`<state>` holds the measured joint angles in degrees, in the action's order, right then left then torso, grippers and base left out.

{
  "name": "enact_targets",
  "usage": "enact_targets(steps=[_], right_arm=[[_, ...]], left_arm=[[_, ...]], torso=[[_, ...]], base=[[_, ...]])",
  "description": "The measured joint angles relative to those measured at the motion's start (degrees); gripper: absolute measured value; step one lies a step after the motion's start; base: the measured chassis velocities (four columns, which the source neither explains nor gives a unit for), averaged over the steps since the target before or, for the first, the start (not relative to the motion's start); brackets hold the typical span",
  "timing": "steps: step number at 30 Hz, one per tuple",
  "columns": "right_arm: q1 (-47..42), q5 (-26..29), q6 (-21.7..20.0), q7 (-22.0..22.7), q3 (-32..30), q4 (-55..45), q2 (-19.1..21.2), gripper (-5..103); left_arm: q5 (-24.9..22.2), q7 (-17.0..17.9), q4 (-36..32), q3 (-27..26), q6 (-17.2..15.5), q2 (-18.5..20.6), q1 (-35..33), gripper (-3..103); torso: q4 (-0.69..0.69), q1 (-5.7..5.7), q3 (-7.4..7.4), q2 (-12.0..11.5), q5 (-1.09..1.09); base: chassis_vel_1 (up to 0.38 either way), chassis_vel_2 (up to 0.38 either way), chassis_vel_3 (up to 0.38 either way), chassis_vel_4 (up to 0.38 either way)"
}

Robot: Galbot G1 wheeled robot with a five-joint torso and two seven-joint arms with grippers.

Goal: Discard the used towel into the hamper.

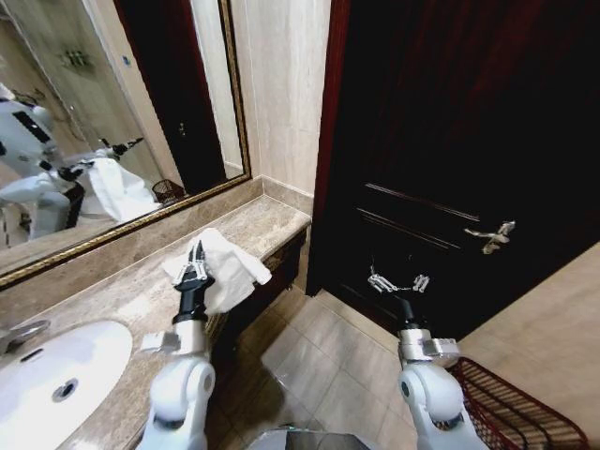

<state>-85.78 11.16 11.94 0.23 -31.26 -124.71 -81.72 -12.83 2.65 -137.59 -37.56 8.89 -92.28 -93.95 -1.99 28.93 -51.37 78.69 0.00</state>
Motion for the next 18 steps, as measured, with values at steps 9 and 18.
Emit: enact_targets(steps=[9, 18], right_arm=[[0.0, 0.2, 0.5, -0.4, 0.4, 0.0, -0.8, 100], [-0.9, -0.4, 1.4, -0.2, -0.6, -1.3, -0.8, 100]], left_arm=[[1.1, 0.8, -5.5, -2.9, -0.7, 1.1, -5.1, 5], [2.4, 1.1, -6.1, -1.3, -1.0, 1.6, -6.0, 5]], torso=[[0.00, 0.00, 0.00, 0.0, 0.00], [0.01, 0.01, -0.01, 0.0, 0.00]], base=[[0.000, 0.000, 0.000, 0.000], [-0.014, -0.018, -0.014, -0.017]])
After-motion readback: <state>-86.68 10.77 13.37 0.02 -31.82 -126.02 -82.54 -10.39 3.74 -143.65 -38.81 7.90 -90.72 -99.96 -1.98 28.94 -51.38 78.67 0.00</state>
